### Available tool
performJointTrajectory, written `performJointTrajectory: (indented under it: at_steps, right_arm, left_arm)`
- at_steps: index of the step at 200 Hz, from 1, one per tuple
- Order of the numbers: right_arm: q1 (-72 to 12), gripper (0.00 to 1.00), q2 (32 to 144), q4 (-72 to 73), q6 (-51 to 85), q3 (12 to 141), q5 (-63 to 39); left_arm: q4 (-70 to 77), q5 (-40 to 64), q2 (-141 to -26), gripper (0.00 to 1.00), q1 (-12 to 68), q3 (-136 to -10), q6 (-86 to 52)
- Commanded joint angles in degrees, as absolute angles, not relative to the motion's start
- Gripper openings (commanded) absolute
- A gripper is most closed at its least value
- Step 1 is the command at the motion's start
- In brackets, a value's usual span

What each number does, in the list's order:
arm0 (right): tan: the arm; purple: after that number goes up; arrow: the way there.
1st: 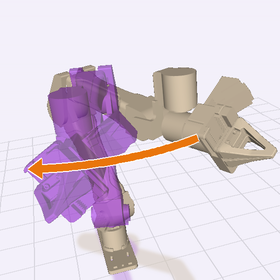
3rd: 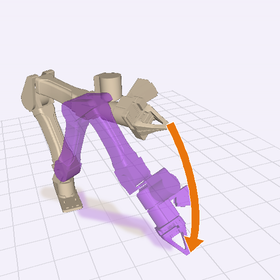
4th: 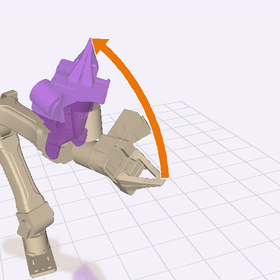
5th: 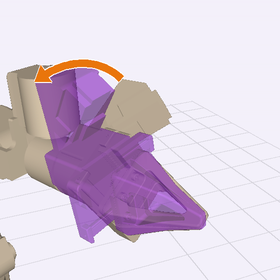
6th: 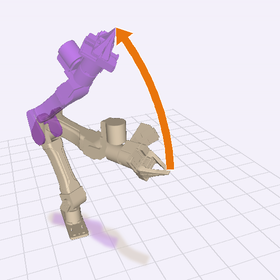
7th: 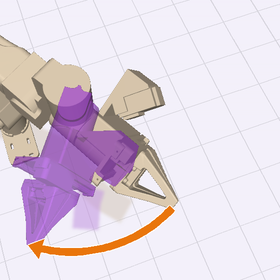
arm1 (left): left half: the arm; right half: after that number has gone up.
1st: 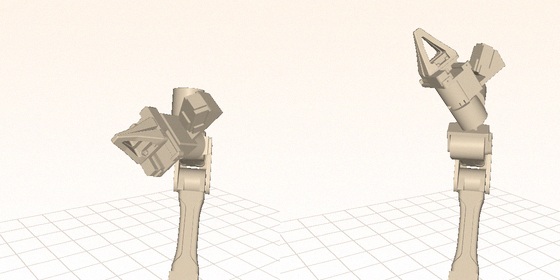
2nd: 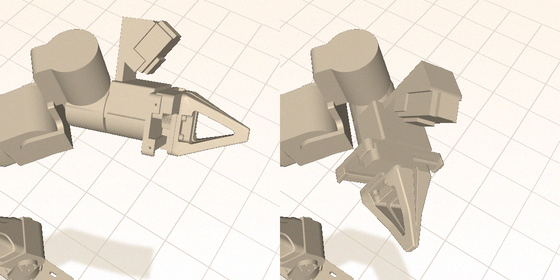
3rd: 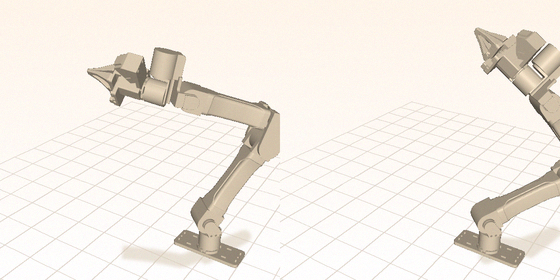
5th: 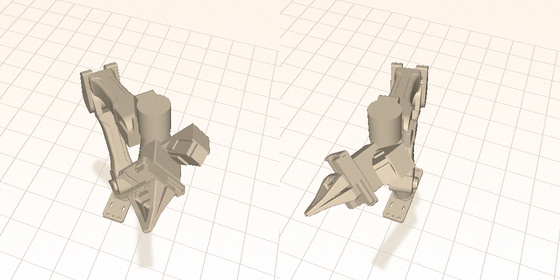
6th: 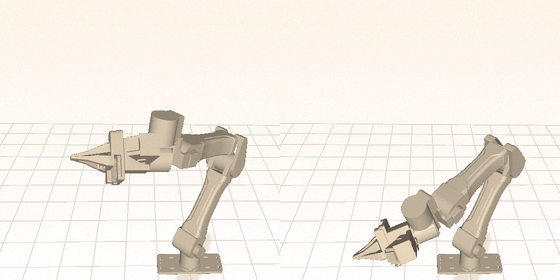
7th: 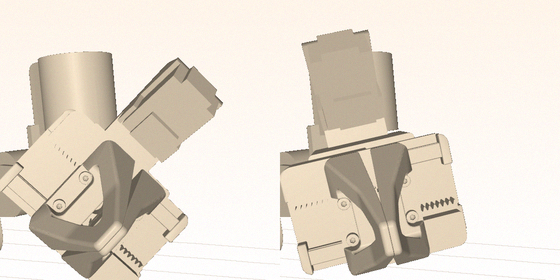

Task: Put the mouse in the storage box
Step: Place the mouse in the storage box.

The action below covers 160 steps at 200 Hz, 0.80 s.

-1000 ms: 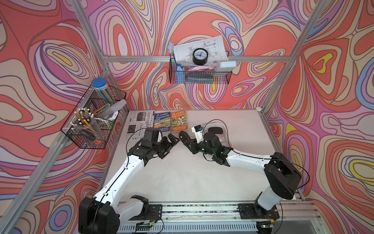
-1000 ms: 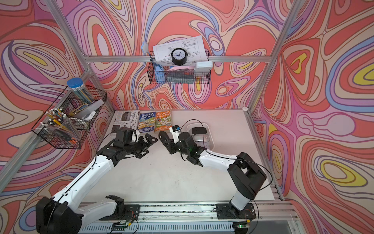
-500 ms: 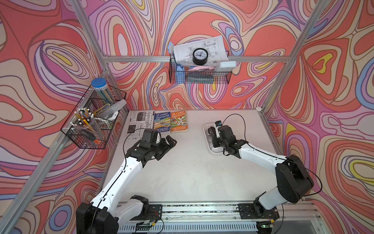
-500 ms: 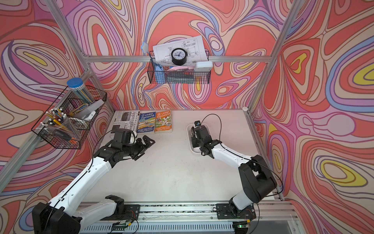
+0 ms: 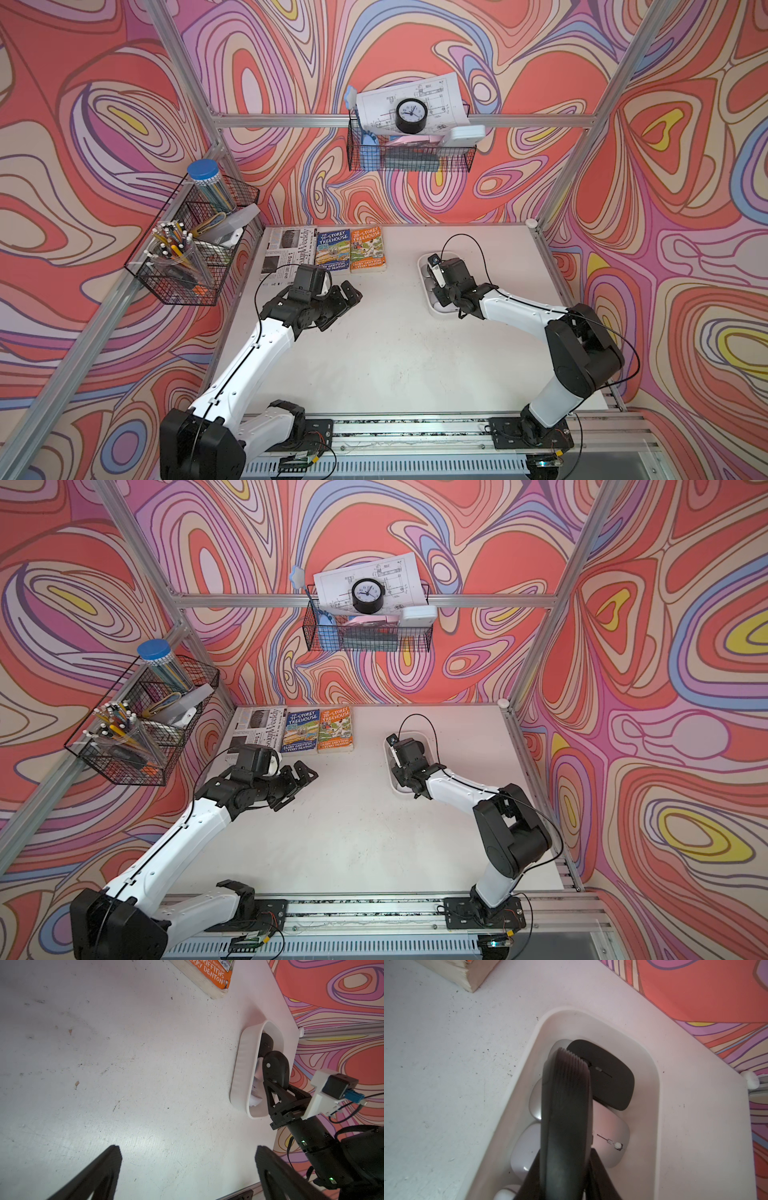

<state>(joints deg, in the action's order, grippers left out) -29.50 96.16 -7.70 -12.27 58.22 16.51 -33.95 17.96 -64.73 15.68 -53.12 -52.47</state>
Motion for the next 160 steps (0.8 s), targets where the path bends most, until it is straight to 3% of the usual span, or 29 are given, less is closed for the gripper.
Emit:
performJointTrajectory:
  at_steps: [1, 89, 114, 160]
  right_arm:
    - [-29.7, 0.10, 96.1, -4.3, -17.7, 58.5, 19.7]
    - [-30.8, 0.22, 100.2, 2.3, -31.6, 54.0, 25.8]
    - [-31.3, 0.30, 101.0, 4.0, -34.6, 52.9, 27.4]
    - [-32.4, 0.54, 101.2, 4.1, -35.7, 52.7, 28.4]
  left_arm:
    - [-35.3, 17.4, -64.1, 0.98, 15.4, -53.3, -51.1]
    - [-34.6, 18.5, -67.6, 0.98, 15.3, -54.0, -50.6]
    - [-34.3, 18.8, -68.2, 0.98, 15.3, -54.1, -50.7]
    - [-34.5, 18.8, -68.3, 0.99, 15.4, -54.2, -50.6]
